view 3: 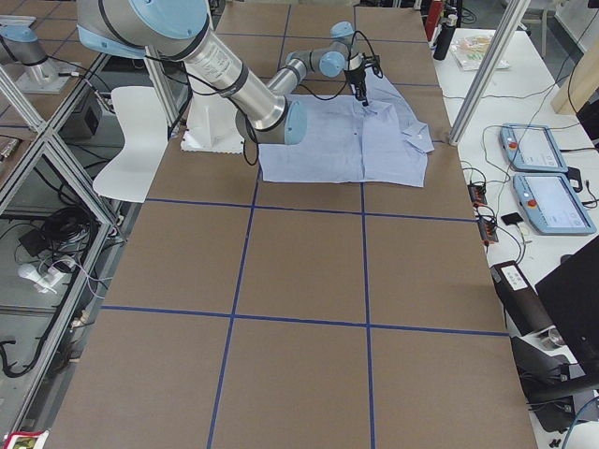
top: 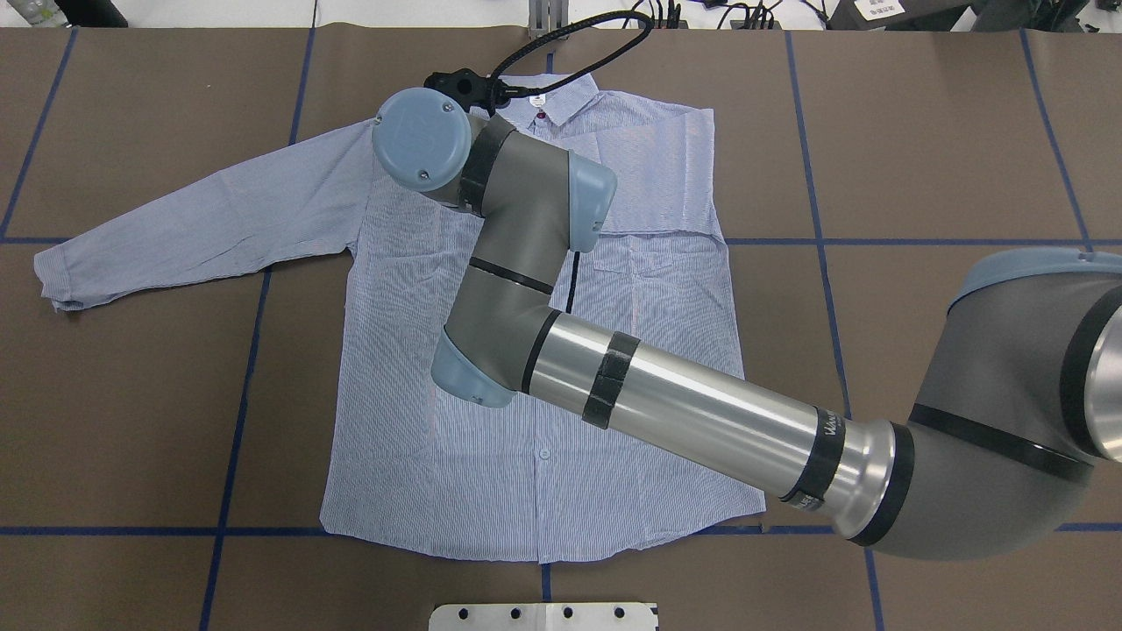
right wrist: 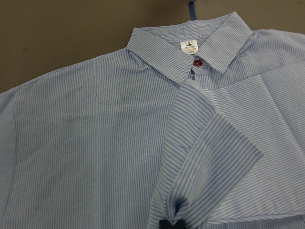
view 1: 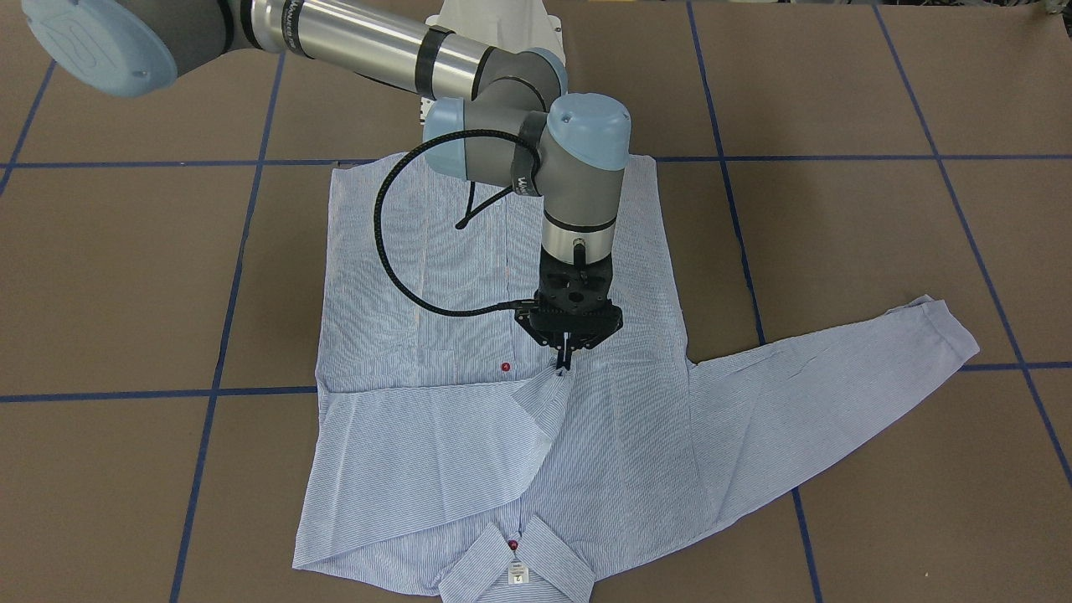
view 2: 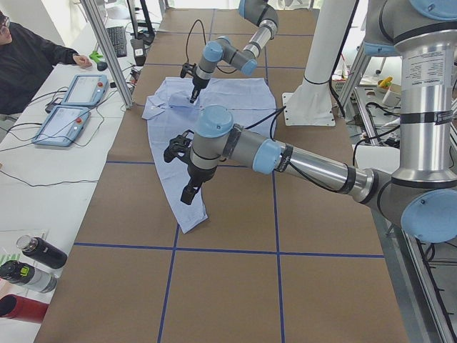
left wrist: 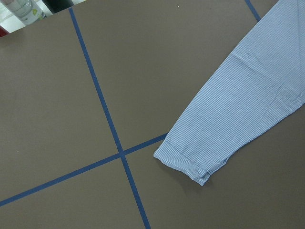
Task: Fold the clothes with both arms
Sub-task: 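Fold the held sleeve across the shirt front toward the collar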
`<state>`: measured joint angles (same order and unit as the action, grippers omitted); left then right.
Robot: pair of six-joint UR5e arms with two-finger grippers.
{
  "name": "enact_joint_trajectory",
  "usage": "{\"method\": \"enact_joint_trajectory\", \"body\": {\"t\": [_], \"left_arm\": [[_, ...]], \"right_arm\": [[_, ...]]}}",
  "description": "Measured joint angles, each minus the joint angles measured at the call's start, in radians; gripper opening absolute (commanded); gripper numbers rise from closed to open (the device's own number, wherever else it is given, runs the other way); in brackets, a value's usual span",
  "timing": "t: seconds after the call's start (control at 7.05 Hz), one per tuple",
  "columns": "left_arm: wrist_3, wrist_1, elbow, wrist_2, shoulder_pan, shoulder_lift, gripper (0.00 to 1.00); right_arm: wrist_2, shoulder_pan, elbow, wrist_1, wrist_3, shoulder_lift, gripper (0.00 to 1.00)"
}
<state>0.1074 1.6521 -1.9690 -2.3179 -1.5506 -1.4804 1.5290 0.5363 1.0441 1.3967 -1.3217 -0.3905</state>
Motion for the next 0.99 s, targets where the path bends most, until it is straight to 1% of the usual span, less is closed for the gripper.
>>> {"method": "enact_joint_trajectory", "body": {"t": [0.14,0.43,0.57,0.71,0.85,0.99], "left_arm": [[0.0,0.0,0.0,0.0,0.0,0.0,1.0],[0.0,0.0,-0.001,0.0,0.0,-0.001,1.0],[0.0,0.0,-0.001,0.0,0.001,-0.001,1.0],[-0.001,0.0,0.004,-0.004,0.001,-0.002,1.0],[-0.003,0.001,0.018,-0.03,0.001,-0.004,1.0],[-0.006,0.006,0.034,-0.085,0.001,-0.007,1.0]], "right_arm": [[-0.004,-0.005,-0.047,-0.016,-0.016,0.03,0.98],[-0.014,-0.02,-0.173,-0.026,-0.042,0.122,0.99],[-0.016,-0.024,-0.216,-0.027,-0.053,0.16,0.99],[-0.013,-0.023,-0.234,-0.027,-0.055,0.179,0.99],[0.002,-0.013,-0.239,-0.026,-0.05,0.185,1.0],[0.048,0.013,-0.232,-0.022,-0.034,0.182,1.0]]}}
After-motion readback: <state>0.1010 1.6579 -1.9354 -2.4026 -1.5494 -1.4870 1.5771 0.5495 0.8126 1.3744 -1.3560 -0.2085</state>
